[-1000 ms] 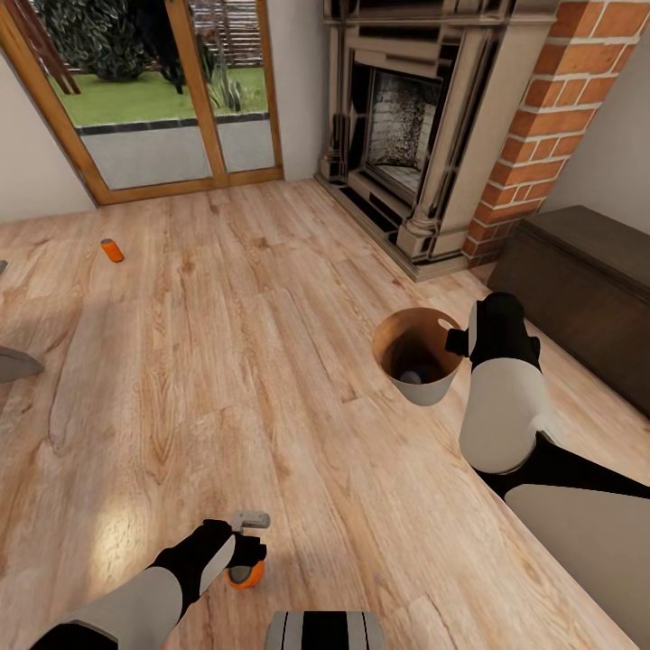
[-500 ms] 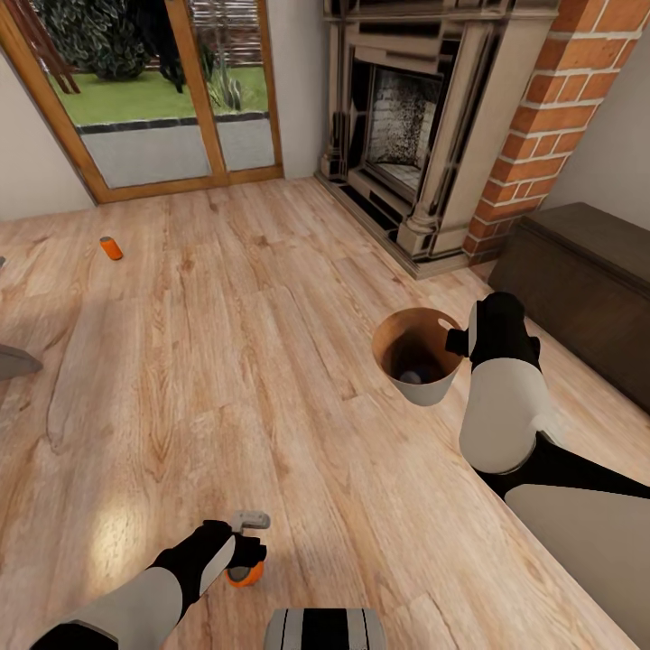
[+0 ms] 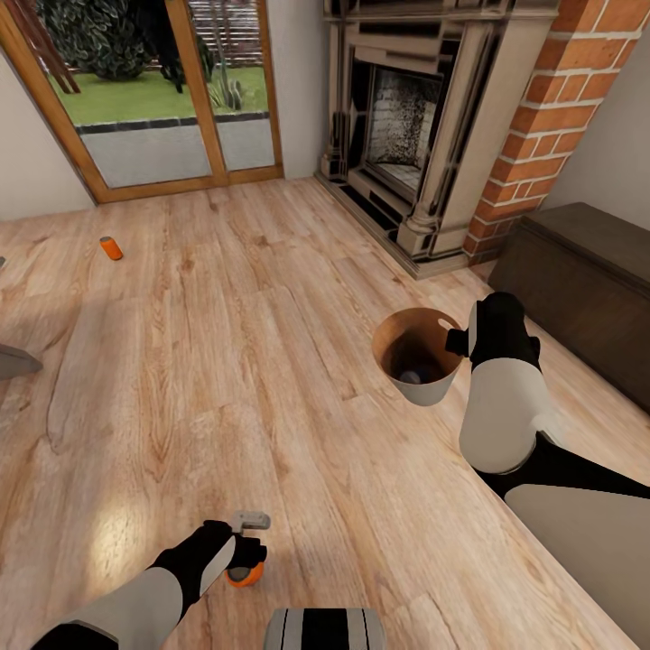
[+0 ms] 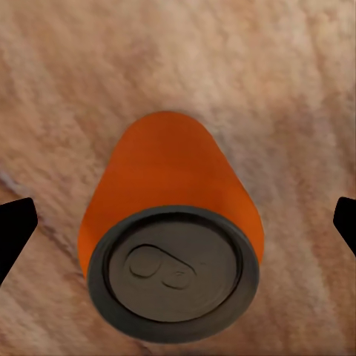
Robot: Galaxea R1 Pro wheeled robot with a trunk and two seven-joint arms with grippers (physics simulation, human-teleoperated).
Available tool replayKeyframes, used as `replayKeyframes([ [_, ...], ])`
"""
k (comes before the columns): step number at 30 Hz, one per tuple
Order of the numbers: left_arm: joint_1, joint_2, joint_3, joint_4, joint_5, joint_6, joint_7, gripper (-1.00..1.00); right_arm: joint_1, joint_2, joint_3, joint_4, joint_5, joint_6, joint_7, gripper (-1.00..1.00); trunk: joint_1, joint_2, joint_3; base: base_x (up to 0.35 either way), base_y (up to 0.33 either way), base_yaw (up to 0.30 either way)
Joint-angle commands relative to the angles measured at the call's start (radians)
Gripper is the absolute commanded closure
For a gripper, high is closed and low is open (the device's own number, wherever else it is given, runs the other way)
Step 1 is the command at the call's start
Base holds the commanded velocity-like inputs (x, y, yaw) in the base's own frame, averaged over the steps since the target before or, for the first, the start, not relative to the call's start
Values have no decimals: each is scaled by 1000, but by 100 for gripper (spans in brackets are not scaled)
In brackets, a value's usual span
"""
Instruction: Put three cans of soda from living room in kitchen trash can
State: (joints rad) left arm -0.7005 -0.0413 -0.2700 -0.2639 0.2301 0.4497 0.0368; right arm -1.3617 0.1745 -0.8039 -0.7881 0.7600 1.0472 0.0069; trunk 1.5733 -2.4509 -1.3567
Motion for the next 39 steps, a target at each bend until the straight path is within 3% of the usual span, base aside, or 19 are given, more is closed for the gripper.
replayKeyframes([
  [1,0,0,0,0,0,0,0,-100,0,0,0,0,-11,0,4,100,0,0,0,0,0,0],
  [5,1,0,0,0,0,0,1,-100,0,0,0,0,-11,0,4,100,0,0,0,0,0,0],
  [10,2,0,0,0,0,-1,1,-100,0,0,0,0,-11,0,3,100,19,-35,-16,0,0,0],
  [39,3,0,0,2,-1,17,5,-100,0,0,1,0,-11,0,3,100,19,-35,-16,0,0,0],
])
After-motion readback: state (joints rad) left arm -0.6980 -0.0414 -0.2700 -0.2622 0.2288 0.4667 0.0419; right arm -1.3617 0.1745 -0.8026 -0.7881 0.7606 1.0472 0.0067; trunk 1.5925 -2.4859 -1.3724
